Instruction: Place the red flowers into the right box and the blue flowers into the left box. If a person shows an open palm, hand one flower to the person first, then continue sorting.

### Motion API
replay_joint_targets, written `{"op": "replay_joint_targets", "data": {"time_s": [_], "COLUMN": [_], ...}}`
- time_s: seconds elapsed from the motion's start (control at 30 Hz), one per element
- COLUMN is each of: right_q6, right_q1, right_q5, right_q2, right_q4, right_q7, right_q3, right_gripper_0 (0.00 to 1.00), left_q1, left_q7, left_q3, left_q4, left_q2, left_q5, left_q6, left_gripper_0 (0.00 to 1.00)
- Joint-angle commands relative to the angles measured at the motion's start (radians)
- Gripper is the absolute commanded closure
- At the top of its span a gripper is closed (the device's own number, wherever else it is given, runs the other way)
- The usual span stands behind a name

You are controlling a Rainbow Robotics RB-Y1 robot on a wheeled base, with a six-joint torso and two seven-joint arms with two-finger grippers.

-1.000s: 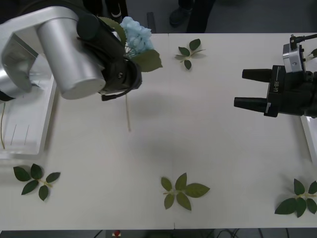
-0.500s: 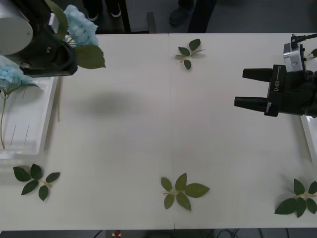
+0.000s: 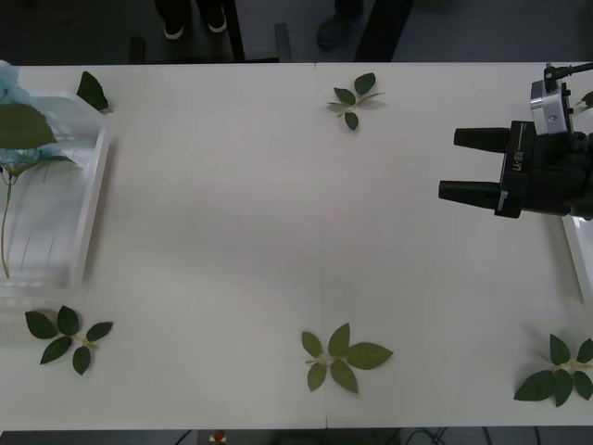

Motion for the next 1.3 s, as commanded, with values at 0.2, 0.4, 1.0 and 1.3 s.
{"op": "replay_joint_targets", "data": {"time_s": [0.2,0.4,1.0,1.3], "right_q6": [-0.001,-0.001,-0.001,-0.001], "right_q1": [-0.012,-0.012,-0.012,-0.012], "right_q5": [-0.011,-0.011,-0.011,-0.011], "right_q2": [-0.006,-0.006,-0.006,-0.006], "right_q4": [-0.023,-0.023,-0.023,-0.023], "right_q7": [0.013,0.013,0.013,0.013], "right_q3": [-0.014,-0.014,-0.014,-0.014], "right_gripper_0": [0.03,0.03,0.03,0.03], "left_q1": [0.035,0.063,0.143,0.189], "left_q7": [-0.064,-0.074,-0.081,-0.094], "left_q3": [-0.022,-0.024,-0.024,-0.024], "left_q4": [0.083,0.171,0.228,0.277], "left_q2": [0.014,-0.065,-0.139,-0.184], "left_q5": [-0.069,-0.181,-0.258,-0.298], "left_q6": [-0.13,-0.234,-0.386,-0.479], "left_gripper_0": [1.0,1.0,1.0,1.0]}}
